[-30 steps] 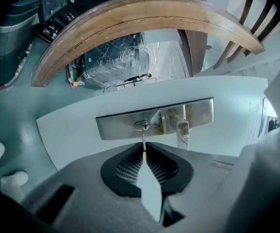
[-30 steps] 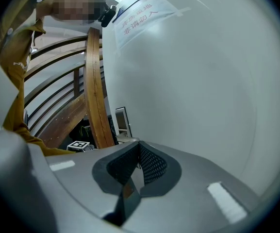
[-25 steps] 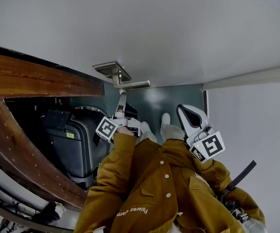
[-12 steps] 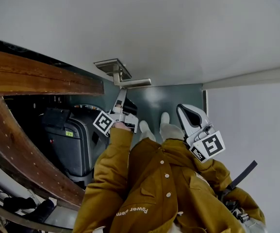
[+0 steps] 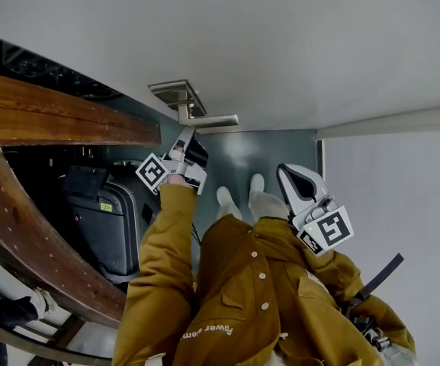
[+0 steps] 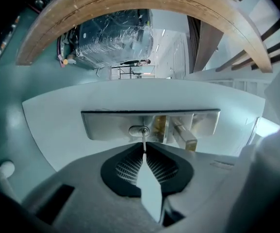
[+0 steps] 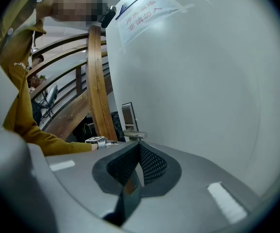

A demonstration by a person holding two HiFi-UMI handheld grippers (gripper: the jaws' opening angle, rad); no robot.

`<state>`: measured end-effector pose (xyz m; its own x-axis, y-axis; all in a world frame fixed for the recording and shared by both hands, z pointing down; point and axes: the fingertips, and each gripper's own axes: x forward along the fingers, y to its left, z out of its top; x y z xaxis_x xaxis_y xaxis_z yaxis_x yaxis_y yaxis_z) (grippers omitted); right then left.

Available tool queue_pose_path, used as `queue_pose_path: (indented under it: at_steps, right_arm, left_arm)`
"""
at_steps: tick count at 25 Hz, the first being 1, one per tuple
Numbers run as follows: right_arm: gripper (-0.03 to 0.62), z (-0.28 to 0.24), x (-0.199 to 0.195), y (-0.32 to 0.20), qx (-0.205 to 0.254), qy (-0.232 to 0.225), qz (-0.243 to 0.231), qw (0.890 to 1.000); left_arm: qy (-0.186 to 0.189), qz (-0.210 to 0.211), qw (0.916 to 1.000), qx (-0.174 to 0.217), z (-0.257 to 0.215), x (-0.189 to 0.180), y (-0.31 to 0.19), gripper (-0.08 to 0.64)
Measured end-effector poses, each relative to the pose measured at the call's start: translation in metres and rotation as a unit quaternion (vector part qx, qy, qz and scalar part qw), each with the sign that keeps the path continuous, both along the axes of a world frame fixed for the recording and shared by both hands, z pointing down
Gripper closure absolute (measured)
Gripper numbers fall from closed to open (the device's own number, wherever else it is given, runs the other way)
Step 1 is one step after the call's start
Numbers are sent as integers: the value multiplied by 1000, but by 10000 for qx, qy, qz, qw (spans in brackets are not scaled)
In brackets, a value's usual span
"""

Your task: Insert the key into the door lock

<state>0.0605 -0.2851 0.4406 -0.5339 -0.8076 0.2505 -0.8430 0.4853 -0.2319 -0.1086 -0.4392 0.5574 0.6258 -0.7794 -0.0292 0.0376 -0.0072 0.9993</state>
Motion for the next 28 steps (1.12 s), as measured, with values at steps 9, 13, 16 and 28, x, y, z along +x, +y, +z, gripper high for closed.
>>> queue_pose_path:
  at_steps: [9,13,16,28]
  right_arm:
    - [586,1,-11,14,34,27,34,10000]
    - [586,-1,-8,12,75,12,33,10000]
    - [586,-5,-8,15,141,-23,-9,9999]
    - [586,-24,-23,8,413,-143,-492,9978]
  left_arm:
    - [-229,40,9993,304,-3,-2,-2,477]
    - [-288,57,9993,243,-4,-3,4,451]
    - [-408,130,9986,302,-12,-1,23,451]
    - [-2511,559,9540,1540,-103,21,93,560]
